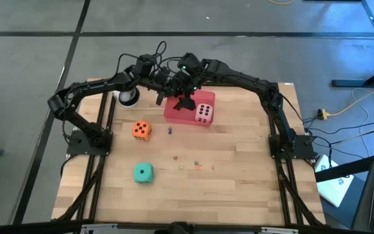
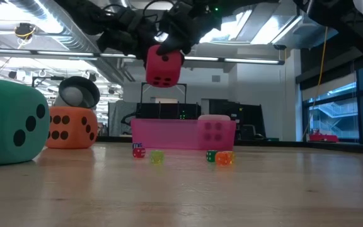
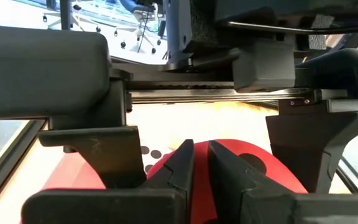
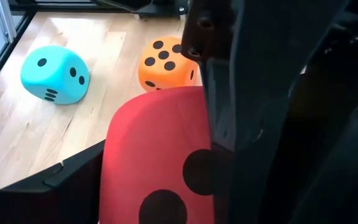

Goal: Pick & Place Dice
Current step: Put the big red dice into the pink bin

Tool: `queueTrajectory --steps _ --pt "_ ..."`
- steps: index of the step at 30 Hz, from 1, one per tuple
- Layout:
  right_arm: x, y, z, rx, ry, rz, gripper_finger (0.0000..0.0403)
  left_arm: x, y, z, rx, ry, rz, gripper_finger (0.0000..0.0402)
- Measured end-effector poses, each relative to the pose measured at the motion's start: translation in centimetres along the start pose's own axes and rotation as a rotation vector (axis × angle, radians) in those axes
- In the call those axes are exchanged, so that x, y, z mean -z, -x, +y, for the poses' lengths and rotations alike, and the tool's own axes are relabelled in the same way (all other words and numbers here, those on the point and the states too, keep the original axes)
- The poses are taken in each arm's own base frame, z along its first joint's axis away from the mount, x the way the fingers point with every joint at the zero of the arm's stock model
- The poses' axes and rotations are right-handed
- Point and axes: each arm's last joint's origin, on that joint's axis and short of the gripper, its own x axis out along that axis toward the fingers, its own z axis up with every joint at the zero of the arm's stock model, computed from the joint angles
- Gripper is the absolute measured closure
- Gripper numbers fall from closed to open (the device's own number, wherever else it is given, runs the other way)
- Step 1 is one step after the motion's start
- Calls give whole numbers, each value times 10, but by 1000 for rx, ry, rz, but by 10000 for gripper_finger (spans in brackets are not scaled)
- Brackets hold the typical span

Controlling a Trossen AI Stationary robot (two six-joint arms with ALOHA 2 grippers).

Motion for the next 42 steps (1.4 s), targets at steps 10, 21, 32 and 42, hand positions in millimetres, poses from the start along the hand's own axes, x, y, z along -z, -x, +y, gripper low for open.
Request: queueTrajectory --steps 10,21,32,42 --pt "3 3 -6 25 -13 9 3 1 0 0 -13 15 21 358" --pt "-1 14 -12 87 -19 -27 4 23 -13 7 14 137 132 355" --pt "-4 59 -29 344 -27 -58 4 25 -12 9 39 134 145 366" --pt "3 85 -49 346 -130 -124 3 -26 54 -24 -96 -45 -88 366"
